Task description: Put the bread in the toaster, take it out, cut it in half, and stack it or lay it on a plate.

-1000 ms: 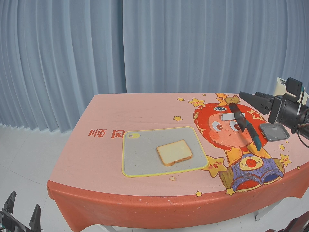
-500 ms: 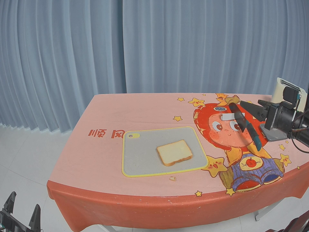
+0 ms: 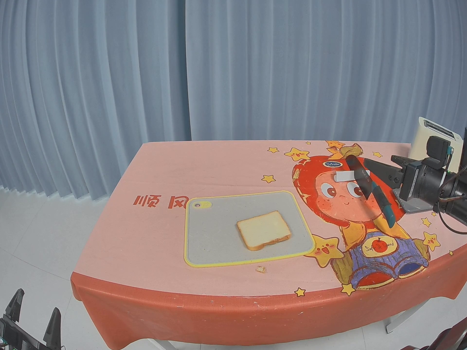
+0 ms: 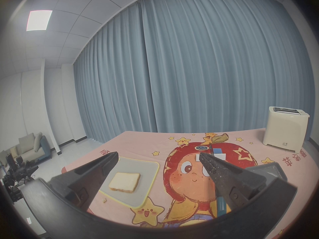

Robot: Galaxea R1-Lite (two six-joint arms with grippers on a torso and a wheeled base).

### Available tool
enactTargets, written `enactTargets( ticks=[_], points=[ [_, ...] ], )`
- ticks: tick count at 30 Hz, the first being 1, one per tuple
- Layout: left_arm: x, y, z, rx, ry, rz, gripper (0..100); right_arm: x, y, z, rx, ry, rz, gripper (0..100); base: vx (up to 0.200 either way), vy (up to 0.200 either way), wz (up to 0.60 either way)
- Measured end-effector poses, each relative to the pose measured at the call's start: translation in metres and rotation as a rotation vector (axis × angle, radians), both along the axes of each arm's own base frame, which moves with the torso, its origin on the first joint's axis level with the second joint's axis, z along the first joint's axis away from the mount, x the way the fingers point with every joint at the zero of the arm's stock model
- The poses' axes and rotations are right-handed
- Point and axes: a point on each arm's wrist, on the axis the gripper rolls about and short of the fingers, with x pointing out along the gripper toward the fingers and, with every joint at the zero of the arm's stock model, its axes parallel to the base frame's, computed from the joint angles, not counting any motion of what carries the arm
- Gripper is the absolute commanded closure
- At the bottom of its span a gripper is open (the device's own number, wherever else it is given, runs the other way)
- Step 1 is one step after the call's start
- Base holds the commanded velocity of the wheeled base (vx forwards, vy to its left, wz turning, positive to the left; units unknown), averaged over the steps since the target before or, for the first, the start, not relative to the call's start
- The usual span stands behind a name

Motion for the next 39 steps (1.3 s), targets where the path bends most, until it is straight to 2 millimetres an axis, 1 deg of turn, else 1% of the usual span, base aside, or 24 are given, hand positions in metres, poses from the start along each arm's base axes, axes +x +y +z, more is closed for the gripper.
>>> enactTargets(
  ticks=[13, 35, 39],
  points=[
    [0.0000, 0.0000, 0.0000, -0.003, 0.000, 0.001, 0, 0.0010, -0.0005, -0.0034, -0.015, 0.008, -0.003, 0, 0.000, 0.000, 0.00],
    [0.0000, 0.0000, 0.0000, -0.003, 0.000, 0.001, 0, 0.0037, -0.0001, -0.0078, -0.024, 0.024, -0.004, 0, 0.000, -0.200, 0.00],
    [0.0000, 0.0000, 0.0000, -0.004, 0.000, 0.002, 0, 0.0057, -0.0029, -0.0086, -0.039, 0.023, -0.015, 0, 0.000, -0.200, 0.00]
  ],
)
